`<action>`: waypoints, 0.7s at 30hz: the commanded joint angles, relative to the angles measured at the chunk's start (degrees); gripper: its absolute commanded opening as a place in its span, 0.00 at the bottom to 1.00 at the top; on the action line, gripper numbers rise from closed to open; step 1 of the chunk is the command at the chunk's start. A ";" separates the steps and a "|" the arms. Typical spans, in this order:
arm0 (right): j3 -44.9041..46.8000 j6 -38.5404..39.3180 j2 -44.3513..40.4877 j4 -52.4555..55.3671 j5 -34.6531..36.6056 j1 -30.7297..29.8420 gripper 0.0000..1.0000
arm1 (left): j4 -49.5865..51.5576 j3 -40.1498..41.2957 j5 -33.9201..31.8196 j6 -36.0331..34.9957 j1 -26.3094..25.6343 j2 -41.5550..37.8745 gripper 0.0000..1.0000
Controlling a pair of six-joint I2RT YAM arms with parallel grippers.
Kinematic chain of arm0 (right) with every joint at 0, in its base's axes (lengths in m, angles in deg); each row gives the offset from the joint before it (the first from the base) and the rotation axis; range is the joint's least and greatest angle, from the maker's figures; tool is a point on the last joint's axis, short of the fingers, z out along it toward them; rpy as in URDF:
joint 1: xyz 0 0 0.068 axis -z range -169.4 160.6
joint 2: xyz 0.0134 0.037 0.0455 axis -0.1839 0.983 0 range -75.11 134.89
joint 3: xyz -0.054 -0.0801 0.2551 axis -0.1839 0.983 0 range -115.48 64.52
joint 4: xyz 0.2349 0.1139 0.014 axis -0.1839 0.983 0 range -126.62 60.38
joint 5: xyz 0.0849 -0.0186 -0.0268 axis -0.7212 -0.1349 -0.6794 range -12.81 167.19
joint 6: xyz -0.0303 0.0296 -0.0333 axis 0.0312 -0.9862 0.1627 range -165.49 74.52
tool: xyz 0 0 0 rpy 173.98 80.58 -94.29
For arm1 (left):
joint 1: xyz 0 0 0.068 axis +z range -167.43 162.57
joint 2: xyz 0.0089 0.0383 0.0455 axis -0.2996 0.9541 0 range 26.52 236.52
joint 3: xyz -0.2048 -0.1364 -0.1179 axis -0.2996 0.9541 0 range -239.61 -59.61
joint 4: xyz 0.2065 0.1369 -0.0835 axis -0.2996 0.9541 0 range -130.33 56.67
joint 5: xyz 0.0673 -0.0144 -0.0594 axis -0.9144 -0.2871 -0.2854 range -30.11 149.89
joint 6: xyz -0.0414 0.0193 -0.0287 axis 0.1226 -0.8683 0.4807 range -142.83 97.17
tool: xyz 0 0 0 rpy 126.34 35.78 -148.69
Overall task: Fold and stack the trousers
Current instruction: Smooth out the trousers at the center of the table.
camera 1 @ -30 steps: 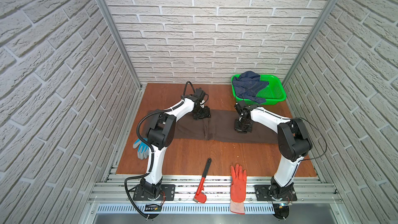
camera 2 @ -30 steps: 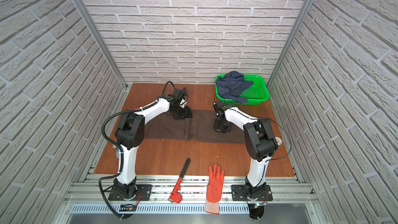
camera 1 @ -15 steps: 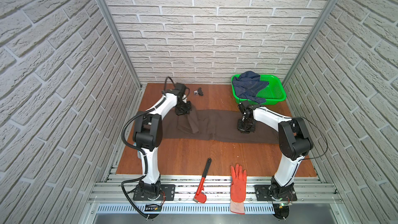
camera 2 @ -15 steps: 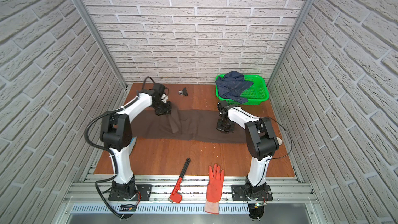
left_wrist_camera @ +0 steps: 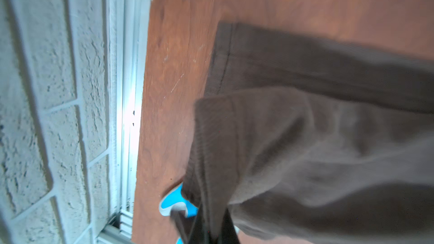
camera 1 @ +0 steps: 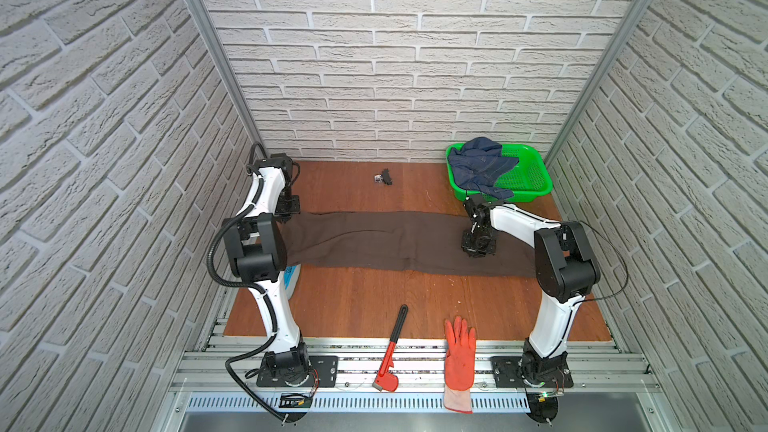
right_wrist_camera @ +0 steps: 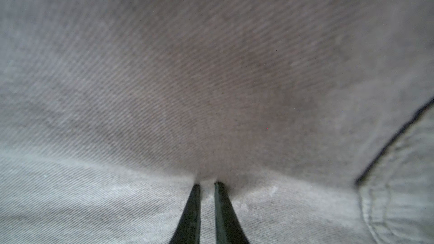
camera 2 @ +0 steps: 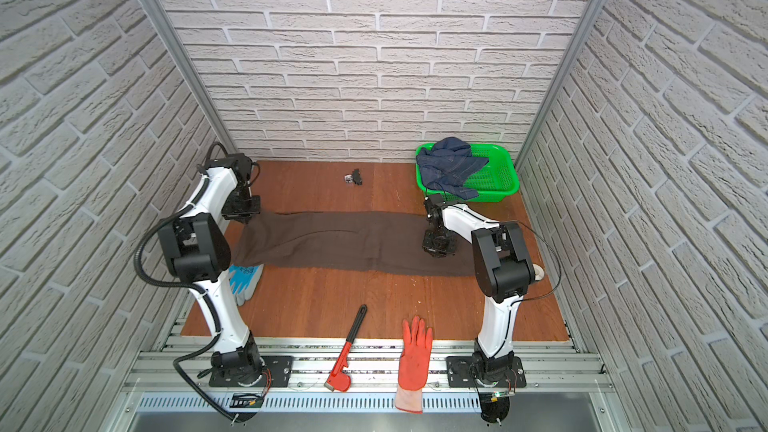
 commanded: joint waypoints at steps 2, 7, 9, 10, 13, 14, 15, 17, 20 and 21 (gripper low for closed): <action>1.06 0.78 2.75 0.82 5.11 2.12 0.14 | 4.48 -4.38 -9.41 -2.78 1.24 2.53 0.00; 1.07 1.08 2.75 1.54 5.97 3.11 0.14 | 3.99 -8.77 -8.48 -5.01 2.41 6.55 0.11; 0.90 1.31 2.73 1.87 6.14 3.39 0.14 | 5.44 -10.98 -6.82 -5.26 2.66 8.74 0.45; 0.85 1.42 2.54 2.06 6.23 3.49 0.14 | 5.50 -11.35 -4.60 -5.30 2.86 8.97 0.55; 0.59 1.44 1.75 2.61 5.75 3.40 0.14 | 2.66 -9.24 5.05 -4.32 4.57 6.20 0.69; 0.47 1.37 1.37 2.80 5.62 3.40 0.14 | 1.64 -8.22 8.42 -3.71 5.60 5.06 0.72; 0.43 1.28 0.91 2.95 5.43 3.36 0.14 | 1.00 -7.50 10.68 -3.39 6.47 4.20 0.76; 0.28 1.16 -0.03 3.15 5.10 3.31 0.15 | 0.52 -6.10 15.14 -2.98 8.43 3.25 0.80; -0.44 1.19 -0.94 3.95 4.75 3.00 0.14 | -0.09 -3.35 20.21 -3.08 10.84 3.34 0.82; -0.65 1.24 -1.16 4.13 4.70 2.84 0.14 | -0.45 -2.34 21.48 -3.08 11.39 3.63 0.82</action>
